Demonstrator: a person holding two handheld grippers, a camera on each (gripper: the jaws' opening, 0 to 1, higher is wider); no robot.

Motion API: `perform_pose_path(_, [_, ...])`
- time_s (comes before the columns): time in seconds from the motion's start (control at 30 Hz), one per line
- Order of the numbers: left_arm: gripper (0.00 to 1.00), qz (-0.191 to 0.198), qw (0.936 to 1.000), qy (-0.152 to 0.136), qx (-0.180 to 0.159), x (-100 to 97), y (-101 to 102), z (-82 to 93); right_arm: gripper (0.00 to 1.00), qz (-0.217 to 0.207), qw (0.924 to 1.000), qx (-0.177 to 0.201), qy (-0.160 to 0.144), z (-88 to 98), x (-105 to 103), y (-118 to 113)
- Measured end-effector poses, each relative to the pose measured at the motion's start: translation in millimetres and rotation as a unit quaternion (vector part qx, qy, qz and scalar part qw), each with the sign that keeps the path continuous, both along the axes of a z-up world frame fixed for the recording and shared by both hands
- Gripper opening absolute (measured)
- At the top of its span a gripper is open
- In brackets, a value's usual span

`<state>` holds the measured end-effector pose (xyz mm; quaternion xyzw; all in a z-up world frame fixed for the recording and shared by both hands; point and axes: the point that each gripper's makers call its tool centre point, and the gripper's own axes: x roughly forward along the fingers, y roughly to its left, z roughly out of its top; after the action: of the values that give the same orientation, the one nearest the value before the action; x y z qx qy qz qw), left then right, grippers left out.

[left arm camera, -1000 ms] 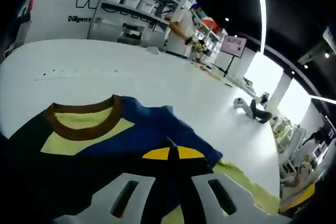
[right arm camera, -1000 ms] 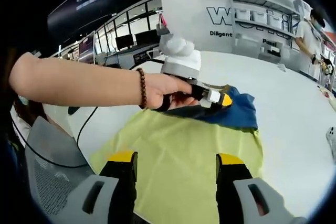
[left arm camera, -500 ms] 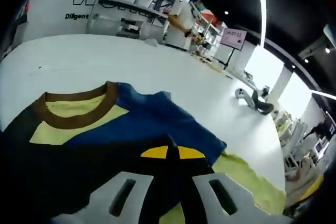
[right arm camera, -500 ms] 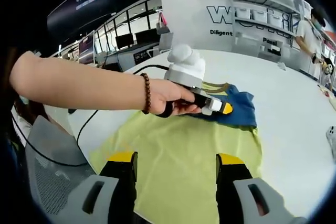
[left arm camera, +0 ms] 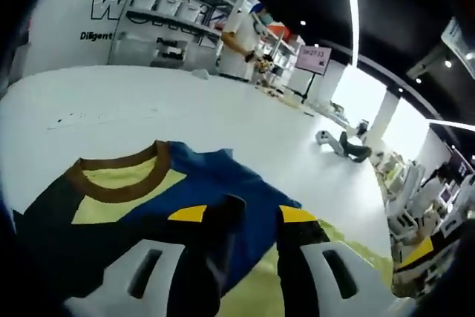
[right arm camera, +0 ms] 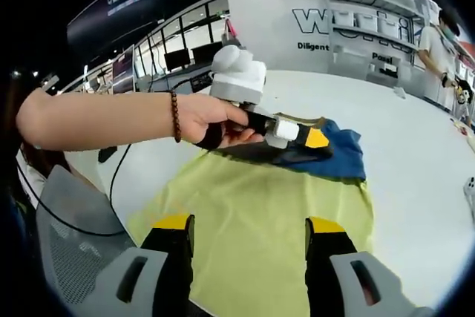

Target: Fold the garment on the visible template until the final outline fits inside the template.

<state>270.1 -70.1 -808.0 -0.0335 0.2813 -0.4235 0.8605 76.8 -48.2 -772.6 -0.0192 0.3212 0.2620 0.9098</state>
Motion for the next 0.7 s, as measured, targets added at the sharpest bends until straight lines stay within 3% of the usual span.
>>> perform_pose_path(0.13, [0.31,-0.014,0.999,-0.032,0.028,5.7,2,-2.3,0.57,-0.003,1.0,0.001,-0.001,0.5,-1,-2])
perform_pose_path(0.23, [0.31,-0.043,0.9944,-0.055,0.08,9.7,6,-9.7,0.57,-0.003,1.0,0.001,0.001,-0.5,-2,-2])
perform_pose_path(0.27, [0.32,-0.041,0.9948,-0.054,0.076,12.3,7,-9.2,0.57,-0.004,1.0,0.0,0.001,-0.9,-2,-3])
perform_pose_path(0.47, [0.34,-0.007,0.9978,-0.026,0.061,24.9,23,-13.8,0.57,-0.006,1.0,0.002,0.0,-0.4,-2,-4])
perform_pose_path(0.53, [0.34,-0.003,0.9991,0.002,0.043,23.8,22,-19.8,0.57,-0.007,1.0,0.001,0.001,-0.9,-2,-5])
perform_pose_path(0.7, [0.31,0.006,0.9992,0.028,0.029,25.9,19,-29.4,0.57,-0.009,1.0,0.001,0.0,-0.4,0,-6])
